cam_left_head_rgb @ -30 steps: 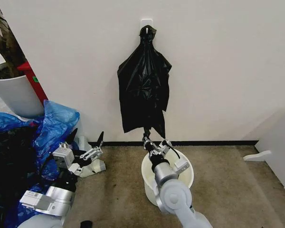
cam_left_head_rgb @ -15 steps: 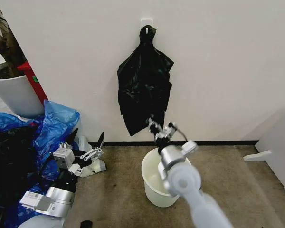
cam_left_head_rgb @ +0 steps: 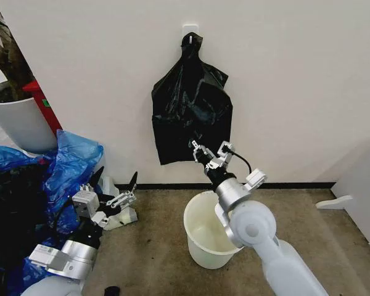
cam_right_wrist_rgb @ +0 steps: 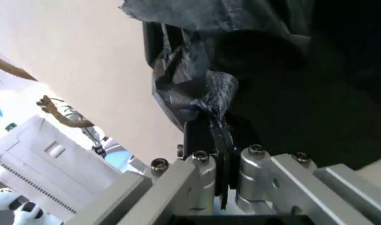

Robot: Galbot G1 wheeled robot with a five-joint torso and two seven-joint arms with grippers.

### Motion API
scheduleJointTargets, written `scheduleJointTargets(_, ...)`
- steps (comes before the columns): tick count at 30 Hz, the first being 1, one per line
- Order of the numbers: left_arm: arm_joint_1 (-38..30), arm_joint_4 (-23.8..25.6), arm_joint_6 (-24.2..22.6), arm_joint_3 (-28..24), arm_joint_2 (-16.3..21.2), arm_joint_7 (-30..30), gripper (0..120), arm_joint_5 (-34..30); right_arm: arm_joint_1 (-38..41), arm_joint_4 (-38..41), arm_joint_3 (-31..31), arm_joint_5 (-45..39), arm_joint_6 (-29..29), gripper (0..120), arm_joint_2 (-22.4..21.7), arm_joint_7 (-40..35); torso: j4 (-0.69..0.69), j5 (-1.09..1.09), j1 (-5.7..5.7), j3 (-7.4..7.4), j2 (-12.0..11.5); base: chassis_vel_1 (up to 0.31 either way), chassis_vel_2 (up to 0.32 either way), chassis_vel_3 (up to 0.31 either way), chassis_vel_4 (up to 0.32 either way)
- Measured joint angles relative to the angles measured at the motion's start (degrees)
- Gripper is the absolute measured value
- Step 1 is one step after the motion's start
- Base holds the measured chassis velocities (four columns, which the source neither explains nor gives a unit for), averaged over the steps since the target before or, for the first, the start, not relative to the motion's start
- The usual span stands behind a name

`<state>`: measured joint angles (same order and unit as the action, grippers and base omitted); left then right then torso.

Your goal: Place the garbage bag over the trash bin.

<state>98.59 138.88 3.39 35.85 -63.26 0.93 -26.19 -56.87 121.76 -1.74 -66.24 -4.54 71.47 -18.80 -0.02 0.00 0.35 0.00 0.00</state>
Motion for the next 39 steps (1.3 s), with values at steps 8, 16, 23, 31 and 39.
scheduleJointTargets(8,-0.2,0.1,-0.3,0.2,0.3,0.1,100,-1.2,-0.5,-1.1,0.7,1.3,-0.1,0,0.7,-0.2,0.02,0.00,0.00,0.00,0.0,0.000,0.000,0.000,0.000)
scheduleJointTargets(16,-2.9,-0.9,-1.8,-0.2,4.5,0.6,100,-3.4,-1.0,-0.9,0.5,1.3,-0.1,0,0.7,-0.3,0.01,0.00,0.00,0.00,0.0,0.000,0.000,0.000,0.000)
scheduleJointTargets(23,-7.8,-2.2,-3.9,-0.7,11.0,1.1,100,-6.5,-1.5,-0.6,-0.5,1.7,-0.8,5,0.4,0.0,-0.01,0.00,0.00,0.00,0.0,0.000,0.000,0.000,0.000)
scheduleJointTargets(31,-8.5,-2.2,-4.4,-0.1,12.5,1.3,100,-8.1,-3.5,2.0,-0.1,5.1,-2.3,35,-1.0,-1.7,0.00,0.00,0.00,0.00,0.0,0.000,0.000,0.000,0.000)
scheduleJointTargets(39,-8.2,-2.0,-4.4,0.6,12.1,1.5,100,-8.3,-4.5,6.5,-0.2,7.0,-2.7,59,-4.0,-2.9,0.01,0.01,0.00,0.00,0.0,0.000,0.000,0.000,0.000)
